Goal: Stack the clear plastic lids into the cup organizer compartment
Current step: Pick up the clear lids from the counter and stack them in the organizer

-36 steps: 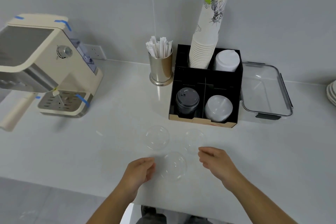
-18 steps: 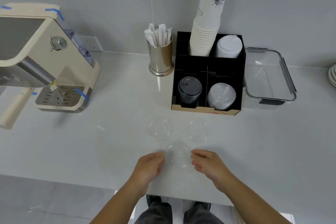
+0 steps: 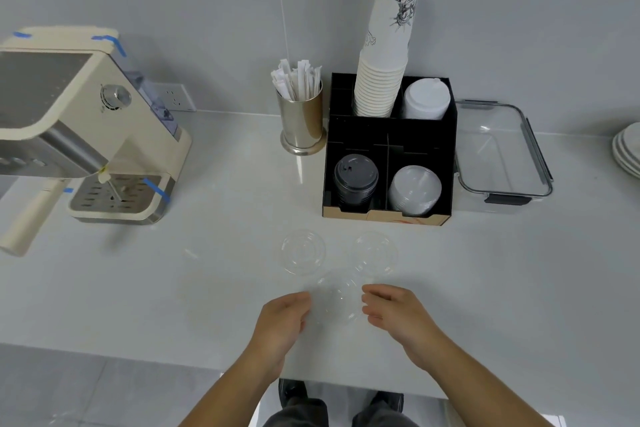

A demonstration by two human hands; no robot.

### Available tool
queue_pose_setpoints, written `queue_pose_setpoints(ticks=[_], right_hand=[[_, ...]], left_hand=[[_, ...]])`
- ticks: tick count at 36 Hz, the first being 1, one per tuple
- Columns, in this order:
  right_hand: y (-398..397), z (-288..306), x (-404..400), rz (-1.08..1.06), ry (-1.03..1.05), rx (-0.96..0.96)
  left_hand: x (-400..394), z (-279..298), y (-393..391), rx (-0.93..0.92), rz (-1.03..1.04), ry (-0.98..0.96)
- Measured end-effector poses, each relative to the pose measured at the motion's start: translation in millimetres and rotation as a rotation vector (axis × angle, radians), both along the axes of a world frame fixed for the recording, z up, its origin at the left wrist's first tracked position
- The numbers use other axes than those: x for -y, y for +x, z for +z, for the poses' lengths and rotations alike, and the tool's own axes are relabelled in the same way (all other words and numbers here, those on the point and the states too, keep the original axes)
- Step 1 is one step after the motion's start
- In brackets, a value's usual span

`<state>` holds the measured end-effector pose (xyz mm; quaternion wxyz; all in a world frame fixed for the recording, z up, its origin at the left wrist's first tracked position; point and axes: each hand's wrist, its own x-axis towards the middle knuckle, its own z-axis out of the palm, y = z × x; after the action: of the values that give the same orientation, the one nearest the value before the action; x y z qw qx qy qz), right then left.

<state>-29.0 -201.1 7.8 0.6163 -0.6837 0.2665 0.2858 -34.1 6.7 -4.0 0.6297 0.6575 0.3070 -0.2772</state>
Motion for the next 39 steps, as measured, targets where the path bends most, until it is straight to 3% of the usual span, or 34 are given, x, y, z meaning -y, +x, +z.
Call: queue_pose_setpoints(ticks=[14,39], right_hand=[[14.9,30.5,20.6,-0.076,0.026,0.112],[61.8,65.8,87.3,-0.374,0.143,0.255]], left_hand=[[28.5,30.6,22.5,0.144,0.053,0.020],[107.4,89.4,100.4,0.397,-0.182,0.158]])
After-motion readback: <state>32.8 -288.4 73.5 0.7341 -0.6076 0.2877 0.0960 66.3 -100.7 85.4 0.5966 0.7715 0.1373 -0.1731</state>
